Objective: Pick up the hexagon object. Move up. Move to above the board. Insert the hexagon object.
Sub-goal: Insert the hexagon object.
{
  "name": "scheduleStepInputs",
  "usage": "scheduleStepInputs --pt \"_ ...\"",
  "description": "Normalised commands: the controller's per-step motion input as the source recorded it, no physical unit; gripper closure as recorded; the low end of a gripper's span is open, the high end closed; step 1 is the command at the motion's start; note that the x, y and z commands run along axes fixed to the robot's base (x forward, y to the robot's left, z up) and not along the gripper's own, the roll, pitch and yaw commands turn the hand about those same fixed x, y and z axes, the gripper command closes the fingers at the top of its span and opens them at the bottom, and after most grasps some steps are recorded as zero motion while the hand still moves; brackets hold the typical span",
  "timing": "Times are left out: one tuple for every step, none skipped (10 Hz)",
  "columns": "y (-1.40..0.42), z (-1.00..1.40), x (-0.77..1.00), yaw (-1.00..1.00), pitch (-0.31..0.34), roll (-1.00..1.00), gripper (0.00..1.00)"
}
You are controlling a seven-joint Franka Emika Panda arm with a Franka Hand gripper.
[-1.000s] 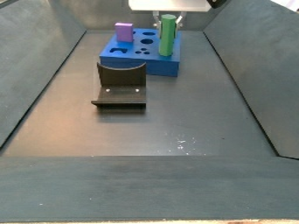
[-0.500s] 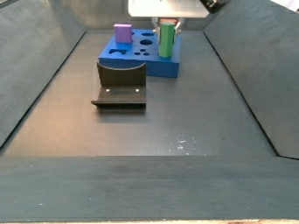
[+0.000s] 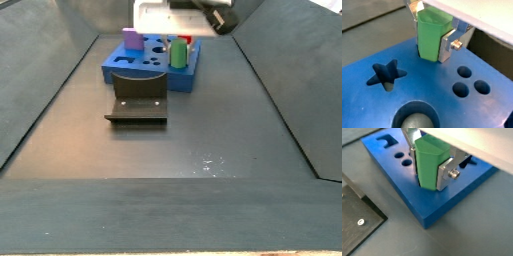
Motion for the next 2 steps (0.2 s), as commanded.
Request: scheduleStepInputs --pt "0.15 0.0 0.03 -0.04 -0.014 -0.1 1.0" --pt "0.0 0.0 0.0 0.0 0.0 0.0 1.0"
